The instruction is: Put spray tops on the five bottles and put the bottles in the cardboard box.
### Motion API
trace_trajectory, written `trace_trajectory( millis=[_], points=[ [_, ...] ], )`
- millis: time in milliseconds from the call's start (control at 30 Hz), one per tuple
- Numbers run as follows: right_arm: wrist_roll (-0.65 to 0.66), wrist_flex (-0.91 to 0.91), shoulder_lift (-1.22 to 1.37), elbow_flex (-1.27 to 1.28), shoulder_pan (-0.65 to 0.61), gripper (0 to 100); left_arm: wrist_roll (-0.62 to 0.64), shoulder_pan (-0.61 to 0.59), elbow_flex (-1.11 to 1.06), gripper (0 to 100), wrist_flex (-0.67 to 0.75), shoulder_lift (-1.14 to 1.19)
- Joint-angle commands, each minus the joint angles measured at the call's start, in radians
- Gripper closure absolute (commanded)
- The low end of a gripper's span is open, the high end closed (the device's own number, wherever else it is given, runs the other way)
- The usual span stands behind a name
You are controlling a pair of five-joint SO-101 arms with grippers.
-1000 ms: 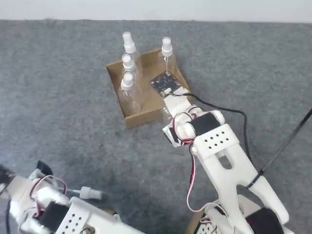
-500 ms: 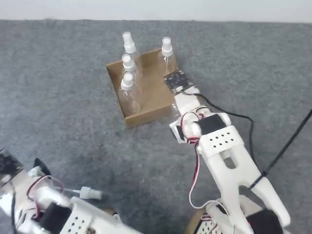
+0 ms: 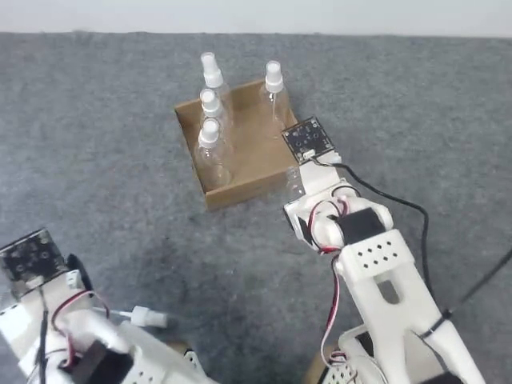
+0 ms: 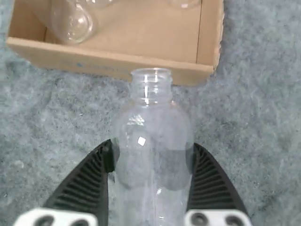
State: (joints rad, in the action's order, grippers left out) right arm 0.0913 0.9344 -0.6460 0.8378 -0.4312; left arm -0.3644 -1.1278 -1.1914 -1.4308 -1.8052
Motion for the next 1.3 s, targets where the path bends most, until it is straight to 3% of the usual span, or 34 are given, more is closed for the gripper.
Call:
trace_trajectory(
  millis=[0, 233, 433, 733, 1067, 1267],
  points=[
    [-0.005, -0.024, -0.062, -0.008, 0.015, 92.8, -0.035, 0.006, 0.09, 68, -0.015, -0.014],
    [-0.005, -0.025, -0.061, -0.006, 0.015, 92.6, -0.035, 0.068, 0.097, 68, -0.017, 0.009],
    [-0.005, -0.025, -0.061, -0.006, 0.015, 92.6, -0.083, 0.104, 0.234, 68, -0.035, 0.316],
    [-0.003, -0.025, -0.065, -0.006, 0.015, 92.5, -0.393, 0.199, 0.441, 68, -0.141, 0.76],
    [0.02, -0.025, -0.064, -0.006, 0.015, 92.4, -0.644, 0.206, 0.403, 68, -0.144, 0.793],
    [0.021, -0.025, -0.059, -0.006, 0.013, 92.4, -0.744, 0.27, 0.321, 68, -0.146, 0.796]
  ],
)
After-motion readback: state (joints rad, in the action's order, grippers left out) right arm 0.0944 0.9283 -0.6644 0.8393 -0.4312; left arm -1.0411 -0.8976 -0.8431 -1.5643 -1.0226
